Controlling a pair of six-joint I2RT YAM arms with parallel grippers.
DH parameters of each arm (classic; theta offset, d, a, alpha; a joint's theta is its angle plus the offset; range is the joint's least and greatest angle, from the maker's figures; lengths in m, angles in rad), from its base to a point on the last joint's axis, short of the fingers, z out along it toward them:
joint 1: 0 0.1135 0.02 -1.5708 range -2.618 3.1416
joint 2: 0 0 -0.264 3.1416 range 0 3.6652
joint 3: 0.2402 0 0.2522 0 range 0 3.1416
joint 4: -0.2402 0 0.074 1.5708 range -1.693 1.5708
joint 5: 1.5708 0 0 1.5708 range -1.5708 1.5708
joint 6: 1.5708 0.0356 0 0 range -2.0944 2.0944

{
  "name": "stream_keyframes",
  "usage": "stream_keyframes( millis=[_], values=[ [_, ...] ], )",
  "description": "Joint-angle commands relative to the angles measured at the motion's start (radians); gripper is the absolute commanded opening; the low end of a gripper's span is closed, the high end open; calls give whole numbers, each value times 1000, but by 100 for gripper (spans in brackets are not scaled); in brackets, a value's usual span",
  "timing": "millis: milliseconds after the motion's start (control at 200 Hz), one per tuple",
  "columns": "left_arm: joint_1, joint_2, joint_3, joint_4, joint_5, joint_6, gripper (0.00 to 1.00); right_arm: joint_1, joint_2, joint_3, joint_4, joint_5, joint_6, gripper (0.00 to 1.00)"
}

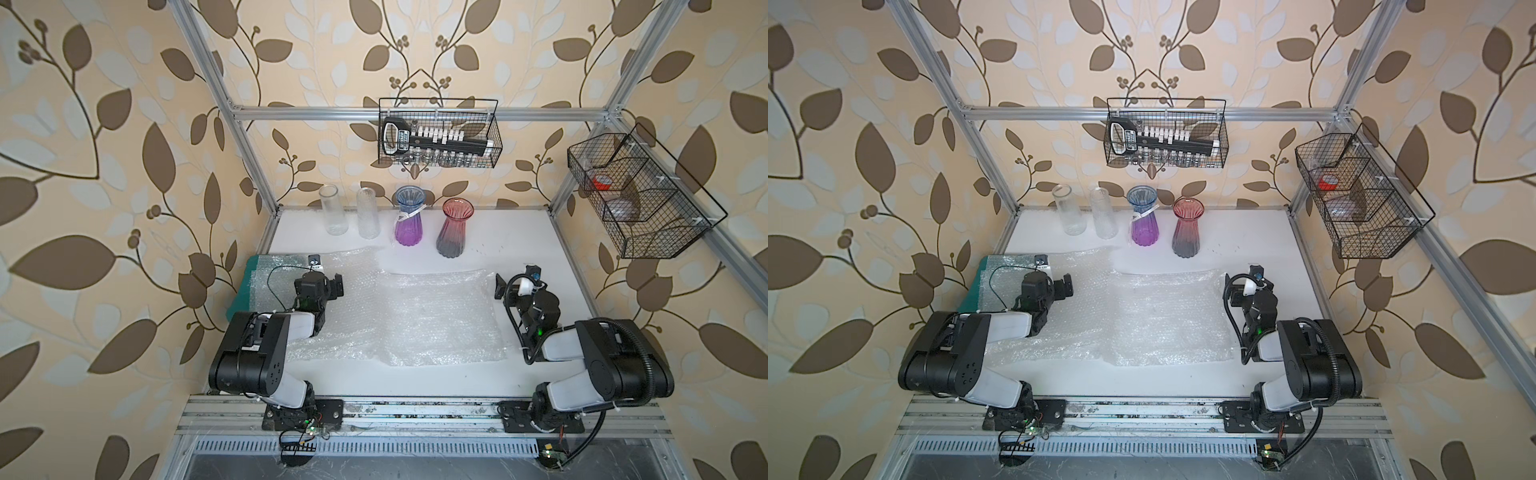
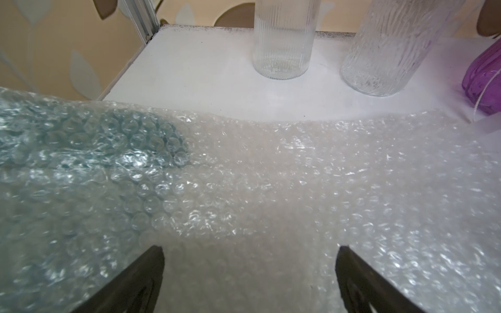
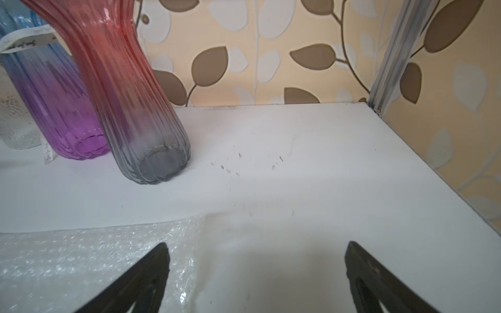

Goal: Unwrap the vase from the bubble wrap
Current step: Reset both arms

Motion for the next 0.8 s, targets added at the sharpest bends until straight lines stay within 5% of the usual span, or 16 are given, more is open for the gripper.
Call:
stream_keyframes(
  millis=[0,135,265,795],
  values=[
    [6,2,-8,45,13,-8,99,2,-17,-58,114,63,17,99],
    [6,-4,-17,55,12,-7,99,-1,4,-114,243,74,22,99],
    [5,-11,-24,62,10,-7,99,-1,8,96,-160,101,40,99],
    [6,-15,-28,66,10,-7,99,20,6,86,-138,133,25,99]
  ],
)
